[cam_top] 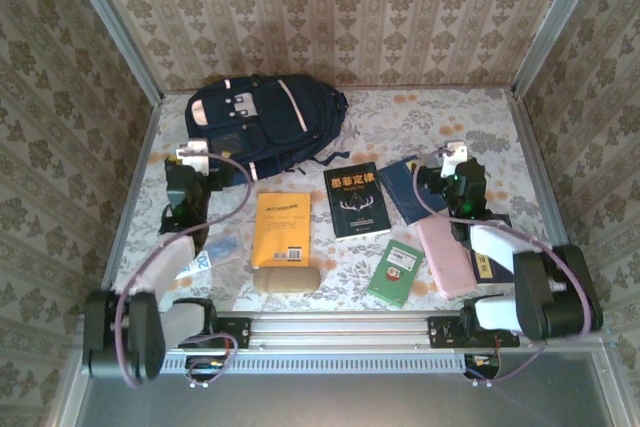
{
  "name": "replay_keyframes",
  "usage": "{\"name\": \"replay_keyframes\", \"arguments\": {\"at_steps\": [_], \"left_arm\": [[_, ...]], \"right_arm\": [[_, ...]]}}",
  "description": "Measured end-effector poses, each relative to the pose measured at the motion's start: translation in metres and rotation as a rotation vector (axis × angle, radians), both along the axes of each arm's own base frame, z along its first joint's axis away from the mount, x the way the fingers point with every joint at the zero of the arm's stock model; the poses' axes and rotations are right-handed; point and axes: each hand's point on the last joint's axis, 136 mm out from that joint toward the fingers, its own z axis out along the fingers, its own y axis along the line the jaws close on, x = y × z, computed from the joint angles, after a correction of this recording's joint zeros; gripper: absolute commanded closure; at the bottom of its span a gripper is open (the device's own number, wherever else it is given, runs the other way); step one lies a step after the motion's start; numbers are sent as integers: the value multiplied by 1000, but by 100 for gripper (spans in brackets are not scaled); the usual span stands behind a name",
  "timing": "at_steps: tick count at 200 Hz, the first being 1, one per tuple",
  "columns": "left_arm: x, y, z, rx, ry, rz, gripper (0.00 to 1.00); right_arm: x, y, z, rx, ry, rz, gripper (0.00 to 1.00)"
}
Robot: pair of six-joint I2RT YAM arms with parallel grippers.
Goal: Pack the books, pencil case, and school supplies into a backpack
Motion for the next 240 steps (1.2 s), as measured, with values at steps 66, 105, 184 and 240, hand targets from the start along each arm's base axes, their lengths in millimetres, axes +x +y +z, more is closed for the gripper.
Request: {"name": "replay_keyframes", "arguments": {"at_steps": [66,105,184,240], "left_arm": [[-95,-112,88,-91,31,-419,0],[-95,-84,75,-224,254,-249,0],[-99,-37,-22,-450,620,1,0],[-109,-53,-52,-476,734,-69,2]], "right_arm": [[-55,122,130,116,-90,296,0],[-48,113,165,256,33,238,0],[81,143,24,428,610,166,8],[187,175,-42,600,740,190,23]]}}
